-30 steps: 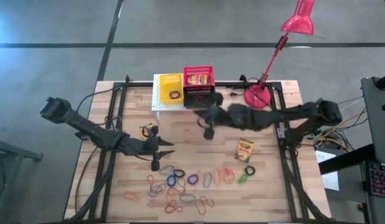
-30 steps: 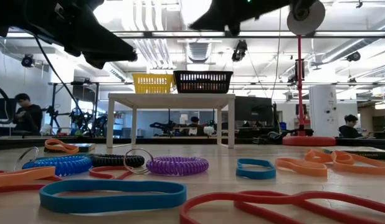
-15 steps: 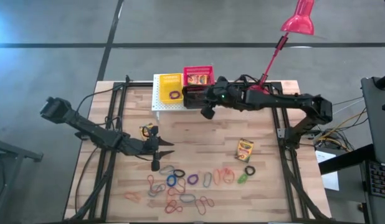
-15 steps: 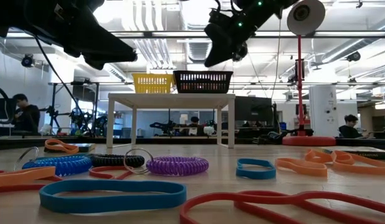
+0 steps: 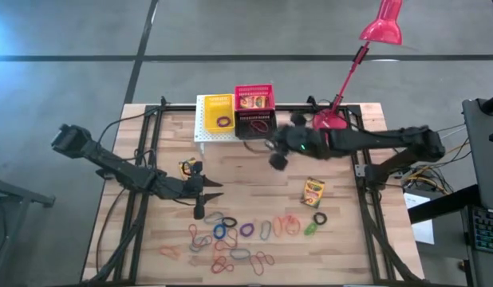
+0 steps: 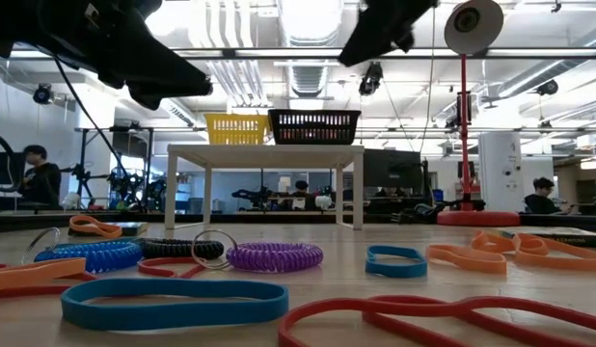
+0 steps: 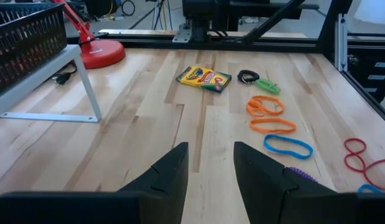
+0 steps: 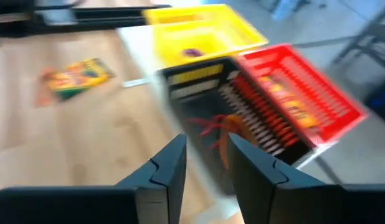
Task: Pick & Place Office Desk Supplies
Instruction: Put the yellow crayon box into the red bin on the shelf
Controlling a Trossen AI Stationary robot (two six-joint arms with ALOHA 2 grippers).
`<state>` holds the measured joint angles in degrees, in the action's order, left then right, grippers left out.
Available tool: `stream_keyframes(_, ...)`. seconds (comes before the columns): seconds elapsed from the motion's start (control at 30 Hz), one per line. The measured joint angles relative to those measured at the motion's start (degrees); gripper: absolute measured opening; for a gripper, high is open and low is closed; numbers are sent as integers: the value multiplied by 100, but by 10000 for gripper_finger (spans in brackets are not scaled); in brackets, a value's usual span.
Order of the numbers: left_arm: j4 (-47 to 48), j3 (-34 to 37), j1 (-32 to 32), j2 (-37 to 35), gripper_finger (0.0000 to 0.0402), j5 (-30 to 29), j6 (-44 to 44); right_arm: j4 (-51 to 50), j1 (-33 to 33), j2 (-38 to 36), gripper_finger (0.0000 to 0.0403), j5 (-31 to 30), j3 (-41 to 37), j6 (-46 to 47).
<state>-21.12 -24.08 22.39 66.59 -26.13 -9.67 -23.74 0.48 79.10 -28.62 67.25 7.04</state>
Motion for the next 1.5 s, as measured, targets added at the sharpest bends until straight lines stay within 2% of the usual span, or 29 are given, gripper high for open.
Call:
stream_keyframes(0.2, 0, 0, 0, 2, 131, 0, 0, -8, 1109, -545, 86, -20, -908, 952)
stream_keyframes(0.33, -1, 0, -2, 2, 131, -2, 2, -68, 1651, -891, 72, -304, -1694, 1856)
stream_keyframes(0.43, -2, 0, -4, 2, 131, 0, 2, -278, 1874, -1129, 62, -258, -2269, 2932)
stream_keyframes(0.6, -2, 0, -18, 2, 131, -1, 7, -586, 2025, -1237, 48, 195, -3122, 4810)
stream_keyframes(0.77, -17, 0, -48, 4, 131, -2, 17, -588, 2134, -927, 30, 468, -3654, 5636)
stream_keyframes(0.93, -48, 0, -63, 6, 131, -2, 17, -566, 2141, -546, 11, 492, -3749, 6001)
stream_keyframes(1.13, -103, 0, -81, 6, 131, -2, 17, -404, 2137, 58, 9, 782, -3511, 6073)
stream_keyframes(1.23, -172, 0, -79, 4, 131, -2, 17, 166, 2121, 492, 9, 785, -3267, 5833)
stream_keyframes(1.33, -214, 0, -81, 4, 131, -2, 16, 1172, 2071, 1078, 8, 880, -2923, 5239)
stream_keyframes(1.5, -261, 0, -98, 4, 131, -2, 24, 2337, 1698, 2370, 8, 813, -1956, 4686)
